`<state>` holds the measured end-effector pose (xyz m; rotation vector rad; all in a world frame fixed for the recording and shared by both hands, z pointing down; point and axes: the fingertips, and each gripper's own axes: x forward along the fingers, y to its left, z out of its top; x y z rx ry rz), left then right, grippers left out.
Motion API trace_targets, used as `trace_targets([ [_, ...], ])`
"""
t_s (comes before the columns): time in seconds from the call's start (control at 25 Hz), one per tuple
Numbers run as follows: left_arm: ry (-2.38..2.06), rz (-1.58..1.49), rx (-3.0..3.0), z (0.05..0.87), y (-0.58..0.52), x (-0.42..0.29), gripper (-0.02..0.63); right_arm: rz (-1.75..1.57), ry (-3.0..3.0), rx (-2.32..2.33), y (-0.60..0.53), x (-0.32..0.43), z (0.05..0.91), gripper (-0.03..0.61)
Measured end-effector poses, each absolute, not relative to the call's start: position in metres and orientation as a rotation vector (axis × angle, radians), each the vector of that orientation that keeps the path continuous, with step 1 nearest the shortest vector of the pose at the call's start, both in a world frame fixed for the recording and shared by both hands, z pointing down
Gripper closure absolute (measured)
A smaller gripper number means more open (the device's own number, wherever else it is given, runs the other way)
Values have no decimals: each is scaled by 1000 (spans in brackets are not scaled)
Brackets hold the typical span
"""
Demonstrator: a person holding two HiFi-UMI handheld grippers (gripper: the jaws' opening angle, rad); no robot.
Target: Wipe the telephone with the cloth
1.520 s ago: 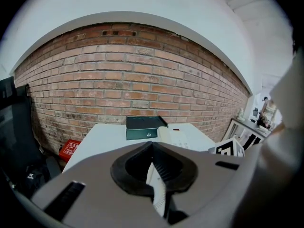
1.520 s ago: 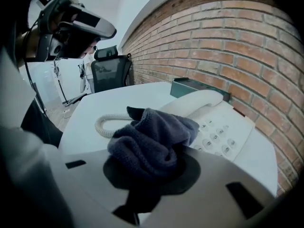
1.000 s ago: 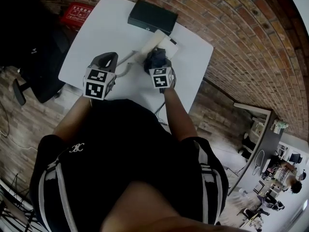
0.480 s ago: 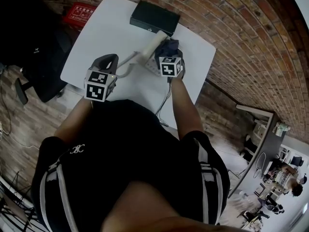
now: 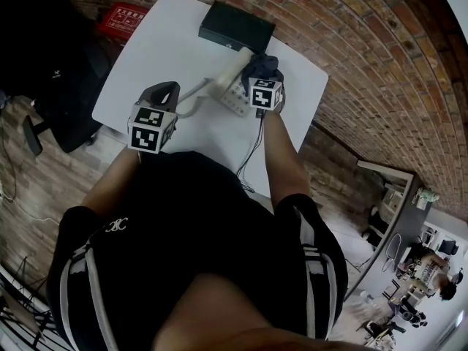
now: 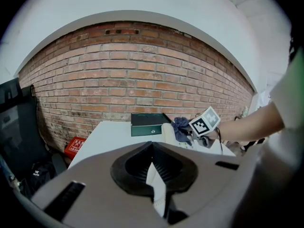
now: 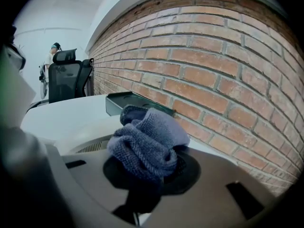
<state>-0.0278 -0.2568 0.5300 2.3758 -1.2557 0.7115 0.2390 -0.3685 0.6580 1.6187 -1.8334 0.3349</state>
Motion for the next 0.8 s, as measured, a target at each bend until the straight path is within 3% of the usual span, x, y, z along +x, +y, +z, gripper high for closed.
trace_targets([
  [0.8, -1232, 732, 2392, 532, -255, -22, 620, 346, -1733, 1772, -332, 291, 656, 514],
])
